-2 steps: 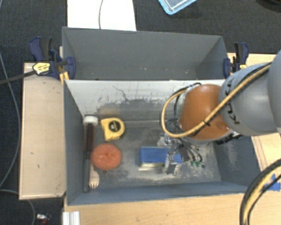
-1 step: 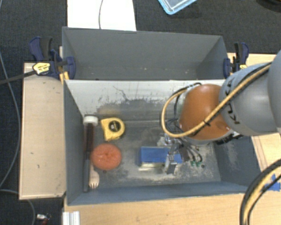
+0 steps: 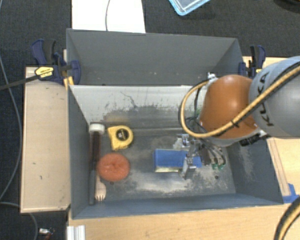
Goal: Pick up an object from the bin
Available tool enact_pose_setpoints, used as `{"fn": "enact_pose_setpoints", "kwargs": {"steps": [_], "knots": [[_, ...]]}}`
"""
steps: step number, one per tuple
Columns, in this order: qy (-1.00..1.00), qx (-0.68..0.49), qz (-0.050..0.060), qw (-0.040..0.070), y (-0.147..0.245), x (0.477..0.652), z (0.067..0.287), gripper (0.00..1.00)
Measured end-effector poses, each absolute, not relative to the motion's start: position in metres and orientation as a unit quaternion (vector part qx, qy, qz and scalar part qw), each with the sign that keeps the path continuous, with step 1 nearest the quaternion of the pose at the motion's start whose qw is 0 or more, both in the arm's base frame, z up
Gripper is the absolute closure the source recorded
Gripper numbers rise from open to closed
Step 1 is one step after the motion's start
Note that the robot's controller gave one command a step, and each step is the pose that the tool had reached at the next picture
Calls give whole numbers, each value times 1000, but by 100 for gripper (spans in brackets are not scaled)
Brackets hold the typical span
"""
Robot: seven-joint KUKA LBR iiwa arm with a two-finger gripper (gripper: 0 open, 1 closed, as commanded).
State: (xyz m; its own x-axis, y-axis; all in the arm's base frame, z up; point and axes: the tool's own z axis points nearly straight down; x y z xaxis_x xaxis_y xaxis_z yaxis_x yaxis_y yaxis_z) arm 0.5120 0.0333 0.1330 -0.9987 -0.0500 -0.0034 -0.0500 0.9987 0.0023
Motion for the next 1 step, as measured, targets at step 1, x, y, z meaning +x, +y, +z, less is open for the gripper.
{"fn": "enact_pose_setpoints", "kwargs": {"steps": [1], "knots": [[999, -38, 1, 0, 28, 514, 223, 100]]}}
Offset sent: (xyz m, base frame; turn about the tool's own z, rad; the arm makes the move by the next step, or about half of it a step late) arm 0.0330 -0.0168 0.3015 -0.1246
